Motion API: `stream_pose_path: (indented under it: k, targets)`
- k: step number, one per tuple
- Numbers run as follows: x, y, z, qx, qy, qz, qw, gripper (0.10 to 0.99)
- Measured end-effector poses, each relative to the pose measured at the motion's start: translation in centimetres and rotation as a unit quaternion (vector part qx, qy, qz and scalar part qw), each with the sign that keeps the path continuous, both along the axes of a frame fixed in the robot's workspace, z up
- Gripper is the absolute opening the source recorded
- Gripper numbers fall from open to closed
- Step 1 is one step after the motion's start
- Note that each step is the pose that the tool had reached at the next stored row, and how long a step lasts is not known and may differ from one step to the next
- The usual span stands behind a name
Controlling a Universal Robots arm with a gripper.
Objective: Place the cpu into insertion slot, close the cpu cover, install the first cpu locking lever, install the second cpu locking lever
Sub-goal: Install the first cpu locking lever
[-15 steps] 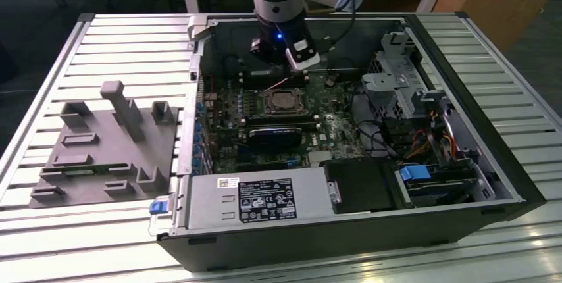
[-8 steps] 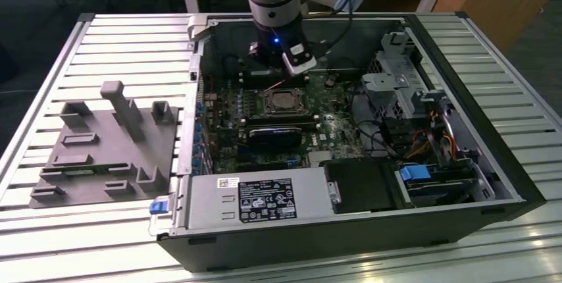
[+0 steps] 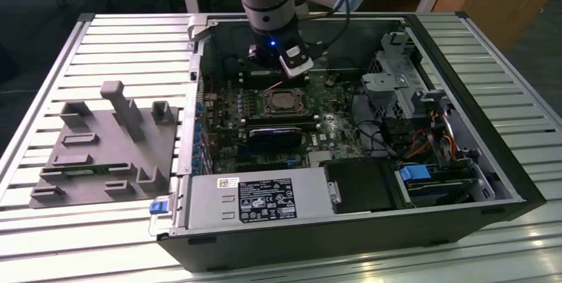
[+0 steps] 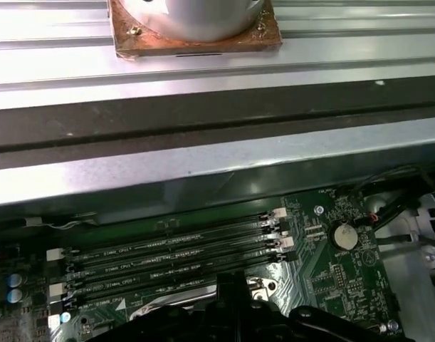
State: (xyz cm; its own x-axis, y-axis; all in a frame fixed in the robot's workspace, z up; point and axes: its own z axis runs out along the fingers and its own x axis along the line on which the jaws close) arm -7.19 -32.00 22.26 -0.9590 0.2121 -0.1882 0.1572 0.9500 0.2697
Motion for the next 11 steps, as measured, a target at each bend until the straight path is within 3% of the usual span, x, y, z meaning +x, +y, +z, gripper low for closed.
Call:
stream_pose_path:
  k: [2,3,11]
  targets:
    - [-0.19,0.00,-0.12,0.0013,-0.0060,0.000,1.0000,0.102]
    - [-0.25,0.01,-0.23,0.0022,-0.0077,0.000,1.0000,0.102]
    - [-0.27,0.00,-0.35,0.0022,-0.0079,-0.001,1.0000,0.102]
